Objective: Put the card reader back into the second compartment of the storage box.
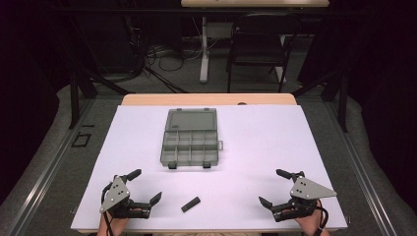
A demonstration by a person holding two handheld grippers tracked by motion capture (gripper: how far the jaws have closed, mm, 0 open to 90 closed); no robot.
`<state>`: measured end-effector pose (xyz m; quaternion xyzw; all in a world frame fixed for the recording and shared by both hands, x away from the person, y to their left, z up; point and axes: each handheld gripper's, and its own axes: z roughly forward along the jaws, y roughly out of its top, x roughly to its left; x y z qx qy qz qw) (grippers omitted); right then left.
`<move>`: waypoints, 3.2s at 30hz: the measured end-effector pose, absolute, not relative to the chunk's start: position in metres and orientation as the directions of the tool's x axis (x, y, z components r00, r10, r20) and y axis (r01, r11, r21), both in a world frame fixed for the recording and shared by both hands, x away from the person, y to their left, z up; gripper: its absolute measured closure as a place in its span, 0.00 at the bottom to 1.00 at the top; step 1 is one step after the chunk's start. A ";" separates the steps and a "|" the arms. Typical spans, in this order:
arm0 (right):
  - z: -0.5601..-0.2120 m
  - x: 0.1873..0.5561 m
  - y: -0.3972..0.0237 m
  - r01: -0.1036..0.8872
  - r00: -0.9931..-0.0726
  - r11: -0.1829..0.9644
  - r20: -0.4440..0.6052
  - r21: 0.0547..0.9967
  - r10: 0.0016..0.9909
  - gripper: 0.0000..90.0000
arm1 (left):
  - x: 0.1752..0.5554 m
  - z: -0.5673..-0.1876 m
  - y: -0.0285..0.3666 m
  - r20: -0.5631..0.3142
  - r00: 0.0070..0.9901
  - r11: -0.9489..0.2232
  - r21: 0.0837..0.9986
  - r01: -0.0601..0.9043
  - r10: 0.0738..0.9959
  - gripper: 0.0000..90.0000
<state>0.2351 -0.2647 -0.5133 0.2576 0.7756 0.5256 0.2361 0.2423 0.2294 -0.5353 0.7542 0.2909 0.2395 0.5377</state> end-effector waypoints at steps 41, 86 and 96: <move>-0.516 0.242 -0.260 0.192 -0.770 0.329 -0.066 0.925 0.635 0.00 | 0.258 -0.532 0.177 -0.020 0.754 -0.424 0.817 0.391 0.657 0.00; -0.519 0.242 -0.257 0.206 -0.770 0.347 -0.067 0.915 0.634 0.00 | 0.235 -0.556 0.129 0.017 0.783 -0.529 0.747 0.404 0.622 0.43; -0.519 0.242 -0.257 0.207 -0.772 0.351 -0.069 0.913 0.632 0.00 | 0.235 -0.560 0.125 0.001 0.799 -0.549 0.727 0.412 0.602 0.62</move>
